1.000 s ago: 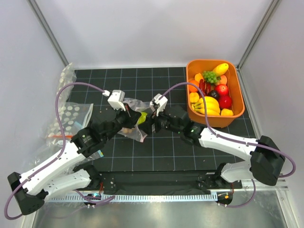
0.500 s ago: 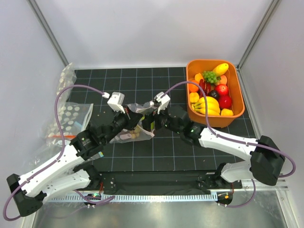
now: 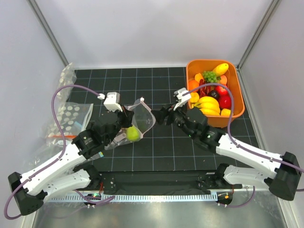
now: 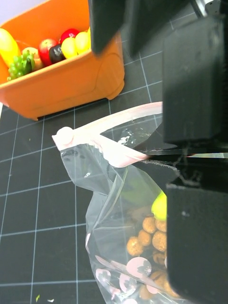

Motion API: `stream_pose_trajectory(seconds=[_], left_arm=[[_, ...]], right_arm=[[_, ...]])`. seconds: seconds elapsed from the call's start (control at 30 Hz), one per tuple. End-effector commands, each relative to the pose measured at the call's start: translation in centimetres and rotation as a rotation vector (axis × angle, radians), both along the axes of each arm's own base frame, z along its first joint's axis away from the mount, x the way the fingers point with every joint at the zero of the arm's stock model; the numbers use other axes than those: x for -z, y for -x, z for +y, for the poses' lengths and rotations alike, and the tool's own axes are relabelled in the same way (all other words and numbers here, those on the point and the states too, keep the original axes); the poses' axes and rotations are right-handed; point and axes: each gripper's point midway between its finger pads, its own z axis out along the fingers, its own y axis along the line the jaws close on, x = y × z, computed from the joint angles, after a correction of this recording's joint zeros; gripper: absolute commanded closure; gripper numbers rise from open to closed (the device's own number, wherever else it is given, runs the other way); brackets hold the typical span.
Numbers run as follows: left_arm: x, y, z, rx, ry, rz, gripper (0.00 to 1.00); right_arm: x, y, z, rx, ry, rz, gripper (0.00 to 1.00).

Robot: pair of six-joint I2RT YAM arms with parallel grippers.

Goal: Place the food in the zip-top bag and seal the zipper
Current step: Place the fake fruit in the zipper food storage bag, then pick up the fake fruit from the bin.

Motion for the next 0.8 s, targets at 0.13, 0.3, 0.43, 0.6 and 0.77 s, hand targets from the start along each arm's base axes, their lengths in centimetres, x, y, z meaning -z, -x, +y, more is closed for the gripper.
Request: stream_pose_trajectory(seconds=[0.13,0.3,0.43,0.6,0.77], left_arm=[[-1.4,-0.8,0.0,-0.036,0.02,-0.033,1.0],[0.2,-1.5,-1.0,-0.032,-0.019,-0.002,1.0],[0.8,-2.0,-1.5,-0.03,-0.032,-0.001,1.0],[0.7,-1.9,-1.9,-0.007,-0.016,-0.009,1.0],[0.5,-1.6,-2.1,0.011,0.005,-0.012,1.0]], right_arm=[[-2.5,-3.3,-9.4,0.441,-0.022,-0.008,0.42],[-2.5,-4.8,-17.0,0.713,-0.043,0.027,0.4],[-2.4,-5.4,-20.9,0.841,-0.082,0.031,0.39],[-1.6,-7.3,-23.5,0.972,-0.05,0.042,0.35],[-1.8,-11.4,-25.8,1.048,-0.069,0.071,0.36]])
